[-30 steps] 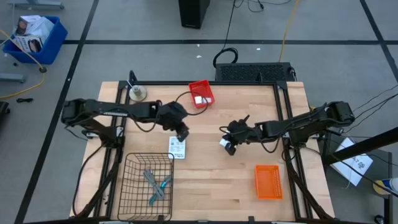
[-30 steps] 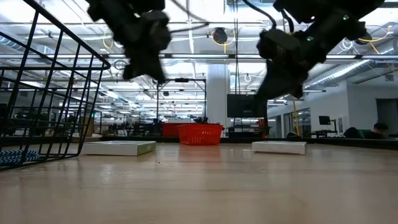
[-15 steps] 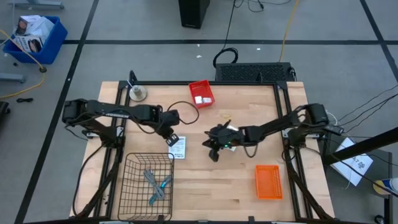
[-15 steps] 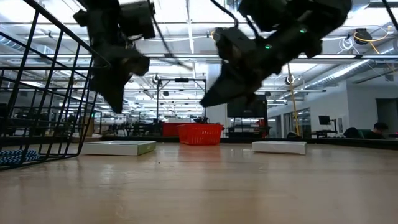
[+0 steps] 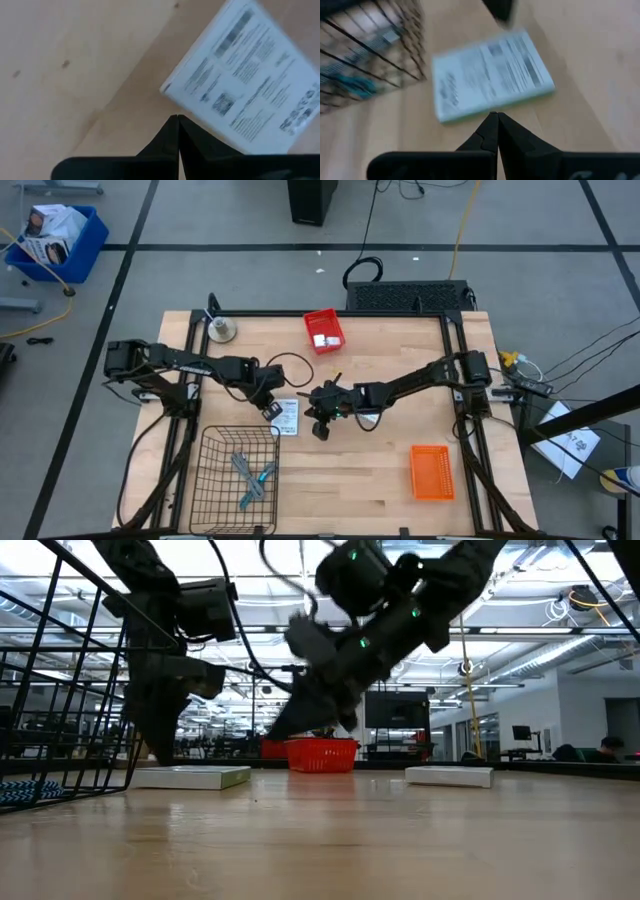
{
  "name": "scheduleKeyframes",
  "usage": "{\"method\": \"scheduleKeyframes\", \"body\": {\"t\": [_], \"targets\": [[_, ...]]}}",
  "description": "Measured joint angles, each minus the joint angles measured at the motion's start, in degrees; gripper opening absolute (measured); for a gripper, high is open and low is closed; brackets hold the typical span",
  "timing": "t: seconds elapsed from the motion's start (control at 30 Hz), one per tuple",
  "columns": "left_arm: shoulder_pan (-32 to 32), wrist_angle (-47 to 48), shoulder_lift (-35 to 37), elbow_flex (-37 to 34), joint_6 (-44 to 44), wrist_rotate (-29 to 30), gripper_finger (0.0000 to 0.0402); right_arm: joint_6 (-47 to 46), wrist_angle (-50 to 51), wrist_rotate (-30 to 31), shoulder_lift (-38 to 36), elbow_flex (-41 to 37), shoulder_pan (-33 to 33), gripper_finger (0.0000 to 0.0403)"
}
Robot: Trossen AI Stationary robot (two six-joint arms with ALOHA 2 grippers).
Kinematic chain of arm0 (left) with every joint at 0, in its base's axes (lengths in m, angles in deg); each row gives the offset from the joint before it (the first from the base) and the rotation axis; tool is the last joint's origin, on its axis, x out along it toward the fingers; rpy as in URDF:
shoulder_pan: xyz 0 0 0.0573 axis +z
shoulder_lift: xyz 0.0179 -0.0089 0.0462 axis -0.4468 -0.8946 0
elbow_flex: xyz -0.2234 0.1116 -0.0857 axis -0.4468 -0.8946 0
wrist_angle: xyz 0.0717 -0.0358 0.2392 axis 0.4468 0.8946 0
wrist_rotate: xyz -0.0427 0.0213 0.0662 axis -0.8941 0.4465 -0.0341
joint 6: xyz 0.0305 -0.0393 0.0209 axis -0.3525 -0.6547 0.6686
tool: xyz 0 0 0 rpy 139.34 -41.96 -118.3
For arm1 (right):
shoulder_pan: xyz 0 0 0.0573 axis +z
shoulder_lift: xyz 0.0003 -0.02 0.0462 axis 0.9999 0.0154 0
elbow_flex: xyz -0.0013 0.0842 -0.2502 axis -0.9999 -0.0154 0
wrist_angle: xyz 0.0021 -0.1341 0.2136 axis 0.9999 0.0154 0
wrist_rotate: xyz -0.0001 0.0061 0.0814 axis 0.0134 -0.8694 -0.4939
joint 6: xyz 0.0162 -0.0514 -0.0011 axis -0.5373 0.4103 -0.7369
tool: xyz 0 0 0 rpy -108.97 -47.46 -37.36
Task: Pick and place items into bin
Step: Put the left white card reader box into the orange basket
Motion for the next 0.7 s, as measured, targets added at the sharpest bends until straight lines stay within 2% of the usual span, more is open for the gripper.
{"method": "scheduleKeyframes", "body": {"t": [0.13, 0.27, 0.43, 0.57, 0.7], "targets": [[0.0, 0.7, -0.6, -0.4, -0.4, 0.6, 0.0012, -3.4, 3.1, 0.0, 2.7, 0.7, -0.9, 0.0], [0.7, 0.4, -1.9, -0.5, 0.6, -1.0, 0.0004, -5.1, 2.3, -1.5, 4.9, 0.9, -1.6, 0.0], [1.1, -4.0, -4.3, -0.5, 0.9, -3.1, 0.0012, -5.8, 0.7, -2.8, 6.4, 1.7, -1.7, 0.0], [1.3, -9.3, -6.9, -0.3, 2.0, -7.7, 0.0004, -5.8, -0.2, -2.9, 6.5, 1.7, -1.7, 0.0], [1.3, -11.2, -8.4, -0.2, 1.2, -8.6, 0.0012, -6.3, -0.9, -3.9, 6.5, 1.6, -1.7, 0.0]]}}
